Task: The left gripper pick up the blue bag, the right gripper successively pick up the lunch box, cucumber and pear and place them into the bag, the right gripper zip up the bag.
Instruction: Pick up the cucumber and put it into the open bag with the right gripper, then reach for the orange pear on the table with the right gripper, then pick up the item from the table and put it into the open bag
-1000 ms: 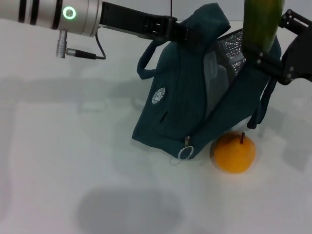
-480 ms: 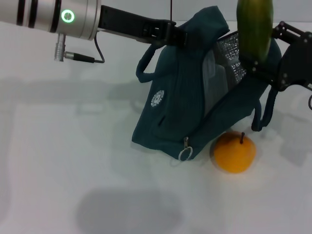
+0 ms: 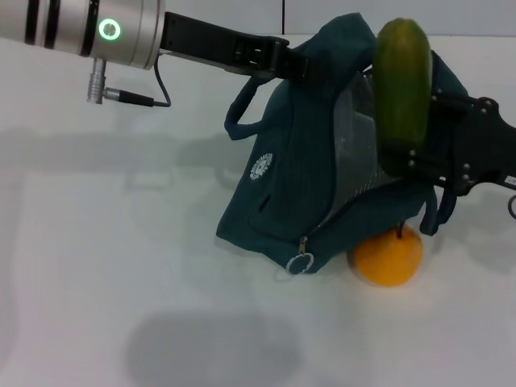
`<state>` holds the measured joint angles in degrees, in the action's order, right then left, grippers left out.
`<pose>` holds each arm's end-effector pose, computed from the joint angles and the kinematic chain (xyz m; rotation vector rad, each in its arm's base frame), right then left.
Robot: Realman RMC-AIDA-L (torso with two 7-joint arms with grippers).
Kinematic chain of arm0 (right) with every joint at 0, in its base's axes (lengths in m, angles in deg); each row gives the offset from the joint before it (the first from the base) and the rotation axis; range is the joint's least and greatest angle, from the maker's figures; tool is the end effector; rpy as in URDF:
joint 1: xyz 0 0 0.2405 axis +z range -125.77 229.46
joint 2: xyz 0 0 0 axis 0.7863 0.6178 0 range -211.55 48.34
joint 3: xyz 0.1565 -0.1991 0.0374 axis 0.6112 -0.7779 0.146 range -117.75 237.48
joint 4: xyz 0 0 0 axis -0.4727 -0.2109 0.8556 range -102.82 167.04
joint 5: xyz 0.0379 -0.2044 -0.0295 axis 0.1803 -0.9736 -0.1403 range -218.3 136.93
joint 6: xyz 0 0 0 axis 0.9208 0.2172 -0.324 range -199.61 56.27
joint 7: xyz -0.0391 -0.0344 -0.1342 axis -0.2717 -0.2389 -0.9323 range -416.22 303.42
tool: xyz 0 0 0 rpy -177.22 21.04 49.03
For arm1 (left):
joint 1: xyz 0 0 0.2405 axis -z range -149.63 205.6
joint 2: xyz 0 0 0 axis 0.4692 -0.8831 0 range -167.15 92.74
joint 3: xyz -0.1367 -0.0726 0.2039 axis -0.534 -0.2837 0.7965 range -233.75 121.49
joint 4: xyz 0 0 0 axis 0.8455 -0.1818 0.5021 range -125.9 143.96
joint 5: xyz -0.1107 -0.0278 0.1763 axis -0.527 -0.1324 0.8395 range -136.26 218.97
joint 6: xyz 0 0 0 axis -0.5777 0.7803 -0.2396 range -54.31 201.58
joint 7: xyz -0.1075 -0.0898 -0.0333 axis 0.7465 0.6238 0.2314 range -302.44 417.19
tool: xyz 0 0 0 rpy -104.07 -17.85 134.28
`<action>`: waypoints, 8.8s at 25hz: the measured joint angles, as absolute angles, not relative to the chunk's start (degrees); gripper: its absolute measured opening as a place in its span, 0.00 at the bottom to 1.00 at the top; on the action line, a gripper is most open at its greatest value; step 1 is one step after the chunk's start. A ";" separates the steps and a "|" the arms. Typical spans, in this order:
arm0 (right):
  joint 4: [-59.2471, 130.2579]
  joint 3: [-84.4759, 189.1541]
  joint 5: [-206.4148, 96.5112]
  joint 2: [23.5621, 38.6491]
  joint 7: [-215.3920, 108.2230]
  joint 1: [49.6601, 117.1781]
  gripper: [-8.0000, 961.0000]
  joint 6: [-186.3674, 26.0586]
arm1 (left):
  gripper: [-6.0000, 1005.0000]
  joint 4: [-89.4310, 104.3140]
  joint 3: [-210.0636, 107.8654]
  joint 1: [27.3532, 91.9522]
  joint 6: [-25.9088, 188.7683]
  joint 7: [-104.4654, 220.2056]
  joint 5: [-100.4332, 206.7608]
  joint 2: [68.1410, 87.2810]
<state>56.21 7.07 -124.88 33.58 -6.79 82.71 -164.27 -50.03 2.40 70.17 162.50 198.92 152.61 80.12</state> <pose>0.2343 0.3304 0.0047 -2.5411 0.0584 1.0592 -0.1225 0.3849 0.0228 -2.7774 -1.3001 -0.5744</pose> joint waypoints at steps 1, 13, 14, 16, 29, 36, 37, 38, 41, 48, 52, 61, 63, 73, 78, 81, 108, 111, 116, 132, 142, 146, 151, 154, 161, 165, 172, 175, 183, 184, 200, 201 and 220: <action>56.34 7.10 -124.87 33.53 -6.12 82.64 0.65 -164.82 | 0.06 -50.03 2.40 70.17 162.50 198.91 152.61 80.14; 54.91 1.62 -124.69 33.98 -0.46 83.05 0.65 -166.49 | 0.06 -50.03 2.40 70.63 162.42 199.10 152.62 80.30; 54.31 1.39 -124.69 34.07 -0.50 83.39 0.65 -166.43 | 0.06 -50.03 2.40 70.68 162.40 199.10 152.62 80.30; 53.17 0.96 -124.75 34.19 -0.85 84.09 0.65 -166.22 | 0.06 -50.03 2.37 70.69 162.32 199.11 152.62 80.34; 51.97 -2.84 -124.74 34.38 -5.23 84.99 0.65 -164.96 | 0.06 -50.03 1.52 70.85 162.26 199.31 152.61 80.39; 51.97 -3.07 -124.47 34.21 -5.20 84.63 0.65 -164.08 | 0.06 -50.03 1.52 70.88 162.31 199.32 152.59 80.39; 52.09 -3.15 -124.53 34.18 -5.08 84.64 0.65 -164.07 | 0.06 -50.03 1.52 70.88 162.32 199.30 152.58 80.39; 52.22 -3.22 -124.60 34.15 -5.04 84.67 0.65 -164.08 | 0.06 -50.03 1.52 70.88 162.32 199.28 152.57 80.39; 52.48 -3.24 -124.81 34.06 -4.95 84.66 0.65 -163.91 | 0.06 -50.03 1.52 70.88 162.32 199.25 152.56 80.39; 54.52 -4.67 -125.71 33.58 0.28 84.87 0.65 -161.51 | 0.06 -50.03 1.52 70.88 162.38 199.24 152.53 80.39; 58.21 -4.91 -128.39 33.56 4.58 84.21 0.65 -160.48 | 0.06 -50.03 1.52 70.88 162.42 199.27 152.53 80.35; 63.09 -4.84 -128.98 33.71 7.73 82.54 0.68 -161.20 | 0.06 -50.03 1.52 70.88 162.41 199.32 152.52 80.40; 63.13 -4.51 -128.58 33.75 7.82 82.52 0.71 -161.18 | 0.06 -50.03 1.52 70.88 162.41 199.32 152.52 80.40; 66.77 -5.67 -131.74 33.77 14.87 83.34 0.76 -160.69 | 0.06 -50.03 1.52 70.85 162.49 199.13 152.52 80.39; 70.18 -4.08 -128.76 33.44 14.32 79.70 0.76 -164.82 | 0.06 -50.03 1.09 70.46 162.50 198.97 152.50 80.39; 70.64 1.11 -127.62 33.32 12.11 77.83 0.76 -170.75 | 0.06 -50.04 1.08 70.32 162.50 198.57 152.18 80.39; 61.01 9.41 -147.04 30.23 13.79 76.06 0.75 -181.21 | 0.06 -48.54 0.99 69.36 156.12 196.05 153.18 80.42; 60.98 9.17 -149.22 30.66 16.75 77.36 0.75 -177.39 | 0.06 -48.49 1.00 68.92 155.56 195.52 153.20 80.55; 61.26 9.56 -149.78 30.64 17.99 77.80 0.75 -173.99 | 0.06 -48.30 0.96 68.04 154.86 195.10 153.17 80.45; 64.28 10.10 -147.62 31.91 17.46 78.65 0.75 -169.30 | 0.06 -47.74 0.90 67.89 154.40 193.69 152.93 80.31; 65.79 10.02 -147.56 33.01 16.19 79.40 0.74 -167.87 | 0.06 -47.72 0.35 67.83 154.34 193.00 152.93 80.77; 66.12 9.97 -147.55 33.30 15.33 79.48 0.74 -167.86 | 0.06 -46.76 0.31 67.80 154.32 192.66 152.87 80.83; 65.84 9.57 -147.55 33.54 14.44 79.66 0.73 -167.55 | 0.06 -46.47 0.23 67.80 154.31 192.37 152.79 80.83; 65.76 9.52 -147.55 33.54 14.27 79.66 0.69 -167.47 | 0.06 -46.45 0.21 67.80 154.31 192.26 152.76 80.83; 65.60 9.46 -147.57 33.67 12.62 79.79 0.49 -165.46 | 0.06 -46.42 0.20 67.80 154.32 191.73 152.72 80.85; 65.48 9.20 -147.62 33.77 12.03 79.88 0.48 -164.43 | 0.06 -46.42 0.20 67.79 154.32 191.67 152.66 80.92; 65.20 8.87 -146.87 33.93 10.49 80.05 0.47 -163.78 | 0.06 -46.42 0.20 67.82 154.32 191.54 152.62 81.17; 64.88 8.77 -145.86 33.95 9.52 80.06 0.45 -163.79 | 0.06 -46.42 0.20 67.83 154.32 191.49 152.62 81.18; 64.54 8.21 -145.44 33.97 8.56 80.06 0.37 -163.71 | 0.06 -46.43 0.20 67.79 154.43 191.49 152.62 81.43; 64.53 8.00 -145.44 33.97 8.55 80.07 0.36 -163.67 | 0.06 -46.43 0.20 67.79 154.43 191.49 152.62 81.44; 63.11 7.04 -145.24 34.15 7.45 80.58 0.18 -162.46 | 0.06 -46.43 0.21 67.80 154.53 190.27 152.57 81.65; 62.71 7.04 -145.22 34.15 7.16 80.76 0.17 -162.40 | 0.06 -46.43 0.21 67.80 154.53 190.15 152.42 81.65; 61.88 8.34 -133.16 29.40 7.11 75.46 0.04 -172.65 | 0.06 -46.34 0.20 67.28 154.47 190.00 151.29 81.07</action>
